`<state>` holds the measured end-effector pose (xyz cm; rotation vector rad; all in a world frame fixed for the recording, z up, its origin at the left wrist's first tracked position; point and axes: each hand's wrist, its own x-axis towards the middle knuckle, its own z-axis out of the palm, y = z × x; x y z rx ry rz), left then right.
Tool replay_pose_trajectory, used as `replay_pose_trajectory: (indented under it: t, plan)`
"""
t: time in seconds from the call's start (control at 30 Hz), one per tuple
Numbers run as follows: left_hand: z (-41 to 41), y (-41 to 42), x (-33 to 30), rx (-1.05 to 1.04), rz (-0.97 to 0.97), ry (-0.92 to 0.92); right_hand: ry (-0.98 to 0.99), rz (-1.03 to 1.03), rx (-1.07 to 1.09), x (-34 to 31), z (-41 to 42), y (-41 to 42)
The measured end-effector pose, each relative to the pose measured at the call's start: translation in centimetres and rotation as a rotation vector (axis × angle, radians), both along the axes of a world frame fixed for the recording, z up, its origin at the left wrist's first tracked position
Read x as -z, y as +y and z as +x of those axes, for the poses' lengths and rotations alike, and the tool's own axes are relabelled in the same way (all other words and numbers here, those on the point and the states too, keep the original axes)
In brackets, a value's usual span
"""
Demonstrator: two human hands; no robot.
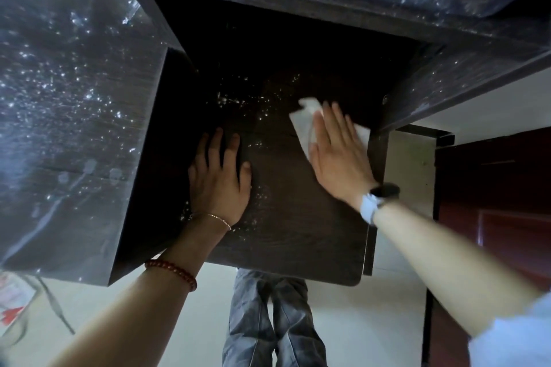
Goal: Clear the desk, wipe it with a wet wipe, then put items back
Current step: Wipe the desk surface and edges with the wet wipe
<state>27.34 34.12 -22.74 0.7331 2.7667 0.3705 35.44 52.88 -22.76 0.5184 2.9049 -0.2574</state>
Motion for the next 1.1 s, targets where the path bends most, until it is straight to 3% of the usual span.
replay_pose_trajectory:
  t: [0.2, 0.33, 0.4, 0.47, 0.53, 0.6, 0.77, 0.83, 0.97, 1.1]
  plan:
    - [-0.2, -0.1, -0.3, -0.025, 0.067, -0.026, 0.098, -0.026, 0.26, 1.2, -9.5, 1.4]
    - [-0.3, -1.0, -0.7, -0.019, 0.156, -0.037, 0.139, -0.074, -0.394, 0.9, -5.1, -4.3]
    - [0.2, -1.6, -0.9, -0.014, 0.155, -0.032, 0.07, -0.082, -0.582, 0.6, -3.4, -3.3]
    - [0.6, -2.0, -1.0, 0.004, 0.135, -0.024, 0.057, -0.043, -0.441, 0.6, -5.0, -0.8]
    - [0.8, -2.0, -0.7, 0.001, 0.11, -0.02, 0.069, -0.036, -0.054, 0.5, -8.6, 0.9]
    - [0.9, -1.9, -0.6, -0.019, 0.098, -0.011, 0.082, -0.06, 0.153, 0.4, -12.2, 0.1]
    - [1.1, -2.4, -0.6, 0.004, 0.11, -0.004, 0.19, -0.201, -0.065, 0.9, -14.3, -6.0]
    - [1.0, -2.7, -0.5, 0.017, 0.125, -0.013, 0.219, -0.264, -0.153, 0.6, -13.2, -5.8]
    - [0.9, -2.7, -0.3, -0.003, 0.157, -0.012, 0.11, -0.212, -0.539, 0.2, -10.1, -1.7]
    - [1.1, -2.6, -0.3, -0.023, 0.137, -0.025, 0.109, -0.22, -0.218, 0.5, -14.2, -1.0]
